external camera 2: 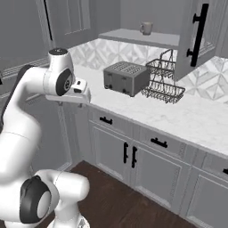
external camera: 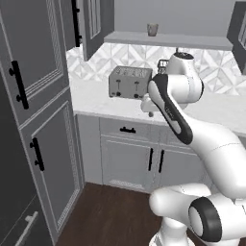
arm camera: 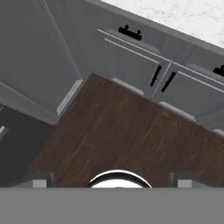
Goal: Gather all objects into one cabinet and sort the glasses and bowls to opposite sides.
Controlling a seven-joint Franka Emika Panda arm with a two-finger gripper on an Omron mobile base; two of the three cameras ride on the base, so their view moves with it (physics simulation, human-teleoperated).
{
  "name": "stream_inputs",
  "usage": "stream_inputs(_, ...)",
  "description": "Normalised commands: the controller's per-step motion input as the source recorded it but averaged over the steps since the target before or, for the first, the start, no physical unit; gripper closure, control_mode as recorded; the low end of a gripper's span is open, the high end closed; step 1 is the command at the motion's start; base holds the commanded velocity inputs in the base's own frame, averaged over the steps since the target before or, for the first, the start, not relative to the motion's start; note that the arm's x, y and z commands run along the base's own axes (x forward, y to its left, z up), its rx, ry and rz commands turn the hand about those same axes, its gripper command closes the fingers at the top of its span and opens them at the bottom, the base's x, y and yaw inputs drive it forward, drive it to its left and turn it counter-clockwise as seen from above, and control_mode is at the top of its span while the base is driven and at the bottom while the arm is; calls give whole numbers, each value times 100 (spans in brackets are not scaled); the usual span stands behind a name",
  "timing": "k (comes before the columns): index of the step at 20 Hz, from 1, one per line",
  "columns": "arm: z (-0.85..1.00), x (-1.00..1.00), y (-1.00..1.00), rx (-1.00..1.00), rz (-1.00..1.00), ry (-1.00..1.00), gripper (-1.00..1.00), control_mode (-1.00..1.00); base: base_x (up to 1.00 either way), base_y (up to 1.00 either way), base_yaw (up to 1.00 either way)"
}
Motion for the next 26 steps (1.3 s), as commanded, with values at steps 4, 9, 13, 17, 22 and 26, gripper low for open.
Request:
stream_inputs(4,0,0,0,0,0,0,-100,100,100,40,-35)
stream_inputs(9,0,0,0,0,0,0,-100,100,77,18,-21)
stream_inputs(13,0,0,0,0,0,0,-100,100,0,0,-6)
stream_inputs(17,0,0,0,0,0,0,-100,100,23,0,-39)
stream_inputs(22,0,0,0,0,0,0,-100,100,47,0,-29)
stream_inputs(26,0,0,0,0,0,0,-100,100,94,0,-15)
